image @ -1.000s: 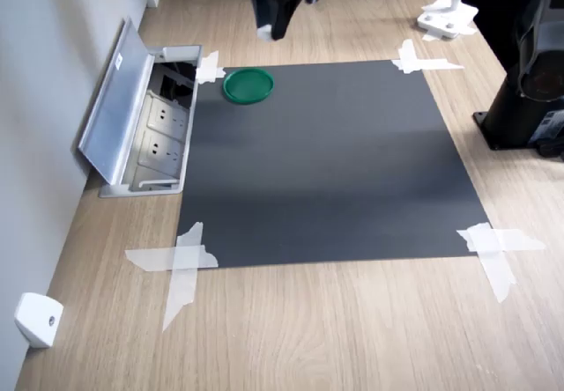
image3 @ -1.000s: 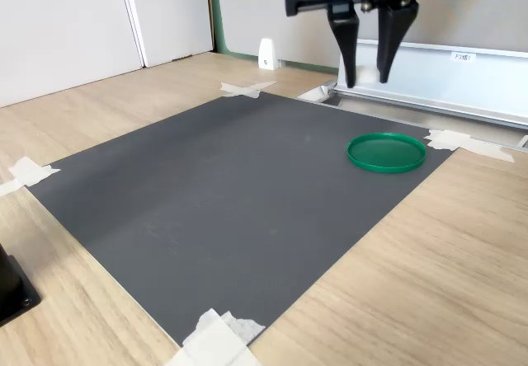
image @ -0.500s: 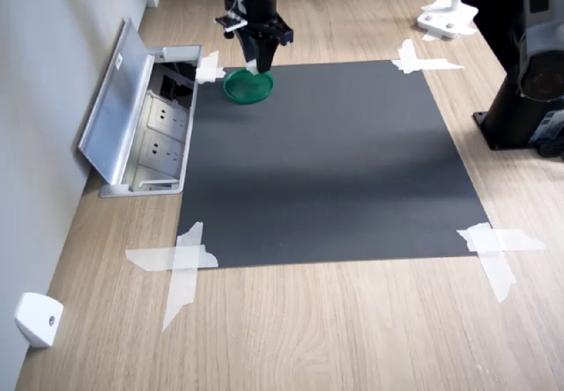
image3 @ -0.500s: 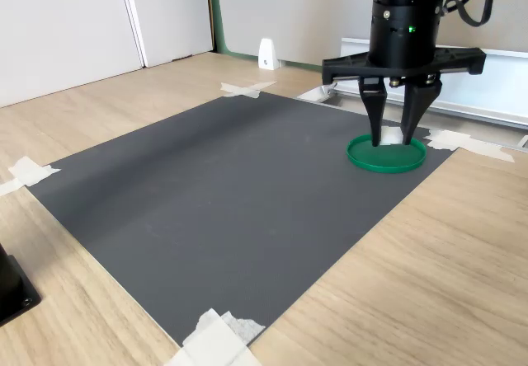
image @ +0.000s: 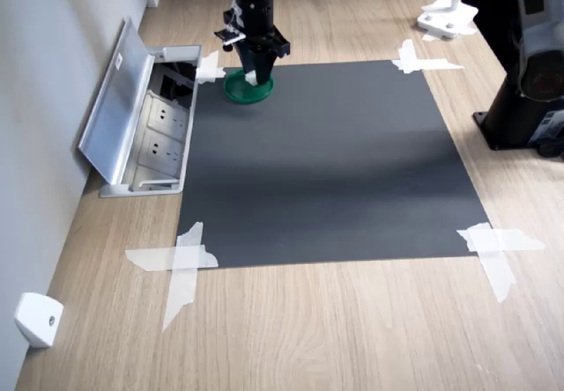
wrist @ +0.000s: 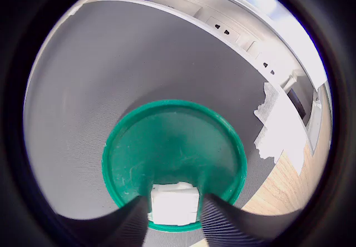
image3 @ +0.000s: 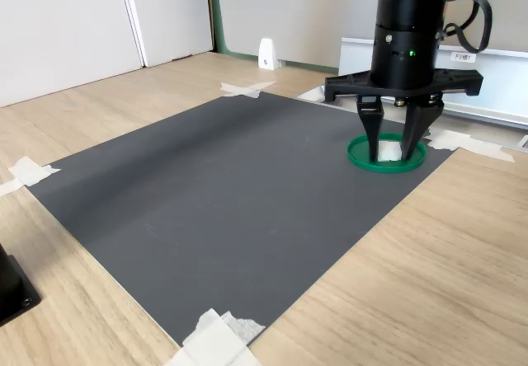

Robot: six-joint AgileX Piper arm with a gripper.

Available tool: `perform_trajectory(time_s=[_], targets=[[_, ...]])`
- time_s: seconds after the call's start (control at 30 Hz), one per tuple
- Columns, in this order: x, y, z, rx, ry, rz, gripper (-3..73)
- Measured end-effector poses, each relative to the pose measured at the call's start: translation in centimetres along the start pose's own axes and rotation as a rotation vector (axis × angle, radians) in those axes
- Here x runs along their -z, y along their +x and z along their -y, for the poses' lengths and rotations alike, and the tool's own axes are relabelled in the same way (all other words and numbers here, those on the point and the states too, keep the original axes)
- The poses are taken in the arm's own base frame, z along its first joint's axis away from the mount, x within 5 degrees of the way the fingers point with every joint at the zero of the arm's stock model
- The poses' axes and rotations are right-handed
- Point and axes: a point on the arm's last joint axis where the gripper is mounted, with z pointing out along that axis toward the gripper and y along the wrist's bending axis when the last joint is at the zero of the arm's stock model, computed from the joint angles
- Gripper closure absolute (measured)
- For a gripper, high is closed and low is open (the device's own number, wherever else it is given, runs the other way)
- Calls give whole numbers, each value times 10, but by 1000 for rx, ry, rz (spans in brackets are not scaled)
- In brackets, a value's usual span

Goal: Grasp a white terminal and put it on the green lid.

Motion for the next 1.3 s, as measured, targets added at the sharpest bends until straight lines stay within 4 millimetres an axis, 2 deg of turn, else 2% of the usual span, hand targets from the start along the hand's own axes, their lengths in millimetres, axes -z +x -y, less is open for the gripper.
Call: perform_trajectory(time_s=[0.1,0.2,0.4,0.5,0.6,0.7,0.77,0.87,0.93,1.1,1.3], targets=[[2,-1,1,-6,3,12,123],[15,-5,-1,-31,11,63,73],[76,-24,-16,-64,91,204,78],[104,-41,-33,-60,130,266,121],[133,-58,-56,-63,159,339,204],[160,-71,-82,-71,191,433,330],[177,-72,-100,-84,218,499,443],[194,-65,-122,-112,255,587,605],[201,-54,-135,-158,277,647,667],[213,-21,-159,-325,346,814,699],[207,27,-195,-520,352,973,701]])
